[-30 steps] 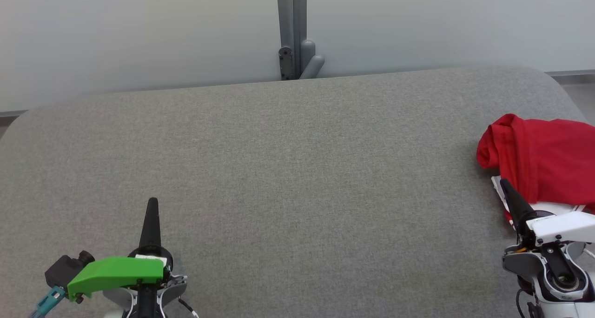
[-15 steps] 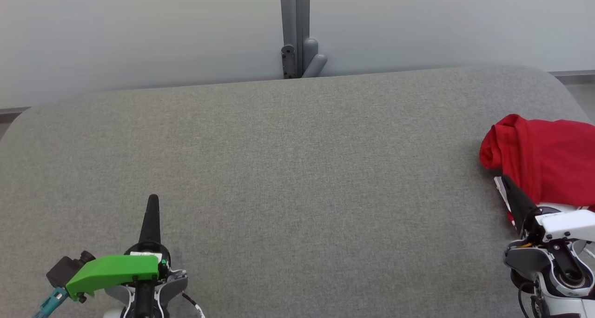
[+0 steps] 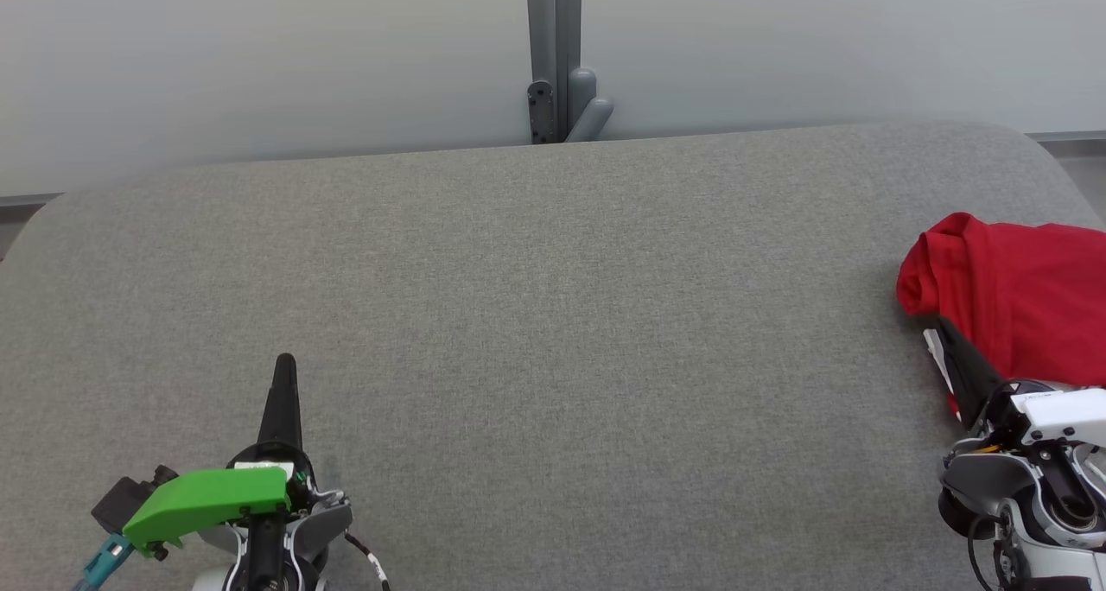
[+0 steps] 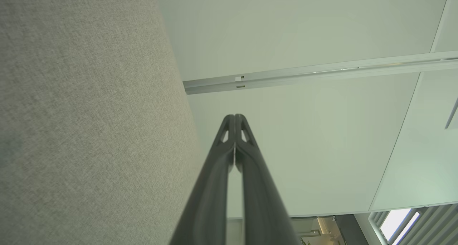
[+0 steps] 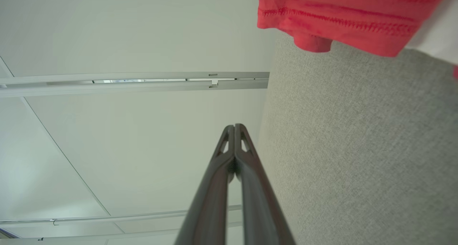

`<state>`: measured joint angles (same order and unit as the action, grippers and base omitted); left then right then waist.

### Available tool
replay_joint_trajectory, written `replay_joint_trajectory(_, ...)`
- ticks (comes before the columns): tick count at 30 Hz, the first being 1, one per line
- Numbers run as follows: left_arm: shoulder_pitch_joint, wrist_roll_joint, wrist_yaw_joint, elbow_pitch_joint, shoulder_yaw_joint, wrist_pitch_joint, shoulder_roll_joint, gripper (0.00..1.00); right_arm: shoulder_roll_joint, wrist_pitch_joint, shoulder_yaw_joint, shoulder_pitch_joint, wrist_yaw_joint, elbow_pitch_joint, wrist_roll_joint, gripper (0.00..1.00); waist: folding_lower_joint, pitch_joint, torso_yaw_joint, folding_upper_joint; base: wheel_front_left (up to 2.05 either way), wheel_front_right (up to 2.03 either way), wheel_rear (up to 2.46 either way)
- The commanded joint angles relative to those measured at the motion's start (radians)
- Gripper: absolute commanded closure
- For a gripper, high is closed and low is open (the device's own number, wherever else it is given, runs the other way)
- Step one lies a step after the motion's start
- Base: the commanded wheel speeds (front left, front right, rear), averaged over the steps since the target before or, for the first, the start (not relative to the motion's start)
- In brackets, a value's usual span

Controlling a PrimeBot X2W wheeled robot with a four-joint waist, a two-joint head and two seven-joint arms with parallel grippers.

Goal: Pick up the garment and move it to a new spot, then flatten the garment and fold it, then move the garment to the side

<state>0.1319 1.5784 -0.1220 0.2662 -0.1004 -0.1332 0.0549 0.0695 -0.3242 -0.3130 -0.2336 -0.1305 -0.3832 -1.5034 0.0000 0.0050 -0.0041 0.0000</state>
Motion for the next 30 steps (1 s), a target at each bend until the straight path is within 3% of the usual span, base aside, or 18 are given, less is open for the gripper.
replay_joint_trajectory(1,0.015,0.022,-0.004,0.002,0.003,0.003,-0.001,1.0,-0.001,-0.009,-0.006,-0.017,0.0,-0.003,-0.016,1.0,0.0,0.0,0.001,0.0,0.0,0.0,0.0)
replay_joint_trajectory(9,0.02,0.067,-0.014,0.006,0.005,0.004,-0.007,1.0,-0.006,-0.028,-0.02,-0.023,0.0,-0.011,-0.064,1.0,0.0,0.002,0.005,0.0,0.0,0.0,0.0)
replay_joint_trajectory(30,0.019,0.063,-0.013,0.006,0.005,0.004,-0.006,1.0,-0.004,-0.025,-0.017,-0.019,0.0,-0.01,-0.061,1.0,0.0,0.002,0.005,0.0,0.0,0.0,0.0)
